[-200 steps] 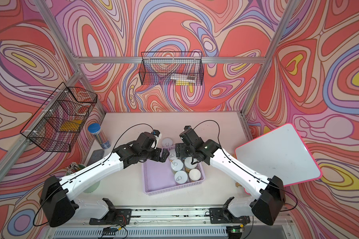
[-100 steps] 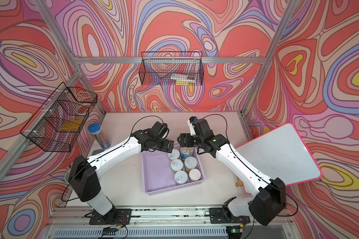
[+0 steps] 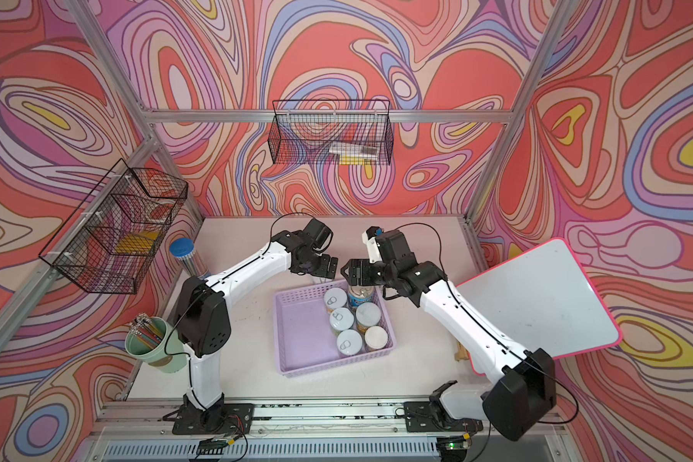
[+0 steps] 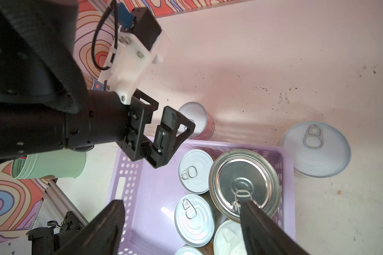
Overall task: Put the canned food in the basket
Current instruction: Pick up the canned food from the center of the board.
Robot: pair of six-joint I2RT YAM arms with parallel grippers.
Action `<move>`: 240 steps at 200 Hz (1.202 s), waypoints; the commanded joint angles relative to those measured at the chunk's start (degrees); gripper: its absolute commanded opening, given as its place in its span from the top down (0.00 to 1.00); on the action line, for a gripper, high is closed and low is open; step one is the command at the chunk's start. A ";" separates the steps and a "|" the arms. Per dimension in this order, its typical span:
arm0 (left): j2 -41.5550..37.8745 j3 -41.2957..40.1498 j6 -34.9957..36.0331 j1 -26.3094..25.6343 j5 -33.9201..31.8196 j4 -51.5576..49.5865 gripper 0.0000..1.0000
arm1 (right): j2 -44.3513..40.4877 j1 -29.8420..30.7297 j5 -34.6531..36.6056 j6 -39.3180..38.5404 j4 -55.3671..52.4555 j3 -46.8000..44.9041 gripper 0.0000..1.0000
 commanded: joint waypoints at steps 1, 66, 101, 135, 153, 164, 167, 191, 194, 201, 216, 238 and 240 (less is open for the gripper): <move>3.16 3.96 1.32 0.13 -0.36 -4.26 0.01 | -2.22 -0.34 0.16 0.64 0.11 -1.58 0.17; 11.37 11.10 1.99 0.38 -0.74 -8.64 0.01 | -5.05 -0.43 1.28 1.22 -1.28 -4.49 0.17; 13.16 12.13 1.62 0.66 -0.62 -9.29 0.01 | -5.76 -0.41 1.92 0.95 -2.49 -4.90 0.17; 13.27 10.58 1.12 0.83 -0.63 -9.11 0.01 | -5.92 -0.43 1.88 1.05 -2.62 -5.08 0.17; 12.58 8.90 0.70 0.83 -0.36 -8.40 0.01 | -5.51 -0.41 1.87 1.16 -2.59 -4.94 0.17; 12.06 7.81 0.62 0.92 -0.27 -7.88 0.02 | -5.21 -0.43 1.55 1.22 -2.54 -4.90 0.17; 11.95 7.56 0.59 0.92 -0.20 -7.79 0.02 | -5.13 -0.42 1.57 1.25 -2.53 -4.82 0.17; 11.59 6.81 0.59 1.01 -0.18 -7.40 0.04 | -4.71 -0.41 0.98 1.65 -2.11 -4.81 0.17; 11.59 6.68 0.61 1.05 -0.18 -7.39 0.04 | -4.67 -0.41 0.95 1.65 -2.03 -4.81 0.17; 11.59 6.64 0.67 1.10 -0.18 -7.38 0.05 | -4.62 -0.43 0.94 1.73 -2.11 -4.90 0.17; 11.54 6.55 0.83 1.19 -0.37 -7.19 0.07 | -4.49 -0.41 1.00 1.69 -2.25 -4.90 0.17; 11.89 6.70 1.18 1.35 -0.36 -6.77 0.08 | -4.75 -0.43 0.99 2.08 -2.51 -5.12 0.18; 11.93 6.78 1.20 1.40 -0.31 -6.72 0.08 | -4.82 -0.43 0.96 2.11 -2.55 -5.15 0.18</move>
